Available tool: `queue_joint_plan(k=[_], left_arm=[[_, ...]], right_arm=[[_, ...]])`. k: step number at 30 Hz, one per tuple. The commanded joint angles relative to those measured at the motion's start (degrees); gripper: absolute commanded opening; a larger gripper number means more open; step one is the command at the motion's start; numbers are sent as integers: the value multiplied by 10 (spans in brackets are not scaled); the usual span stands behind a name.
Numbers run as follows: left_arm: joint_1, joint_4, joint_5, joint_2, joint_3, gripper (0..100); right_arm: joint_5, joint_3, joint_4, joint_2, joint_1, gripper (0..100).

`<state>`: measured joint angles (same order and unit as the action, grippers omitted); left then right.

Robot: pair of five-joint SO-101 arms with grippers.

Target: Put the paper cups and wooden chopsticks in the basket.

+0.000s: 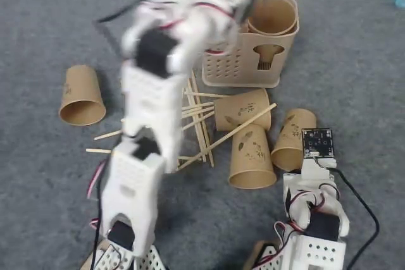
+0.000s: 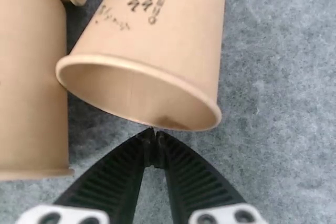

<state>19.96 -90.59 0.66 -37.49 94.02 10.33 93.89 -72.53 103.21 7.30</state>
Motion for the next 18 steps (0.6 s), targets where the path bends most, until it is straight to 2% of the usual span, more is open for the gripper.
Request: queue_joint_plan(k=[1, 4, 9, 12, 18], left_arm=[[-62, -99, -2, 138, 19, 188], [-140, -102, -14, 195, 16, 187], [-278, -103, -117, 292, -44, 187], [-316, -103, -116, 382, -146, 187], [-325, -97, -115, 597, -410, 187]], right_arm=[[8, -3, 7, 7, 3, 9], [8, -3, 7, 7, 3, 9], [8, -3, 7, 7, 3, 9], [8, -3, 7, 7, 3, 9], [8, -3, 7, 7, 3, 9]])
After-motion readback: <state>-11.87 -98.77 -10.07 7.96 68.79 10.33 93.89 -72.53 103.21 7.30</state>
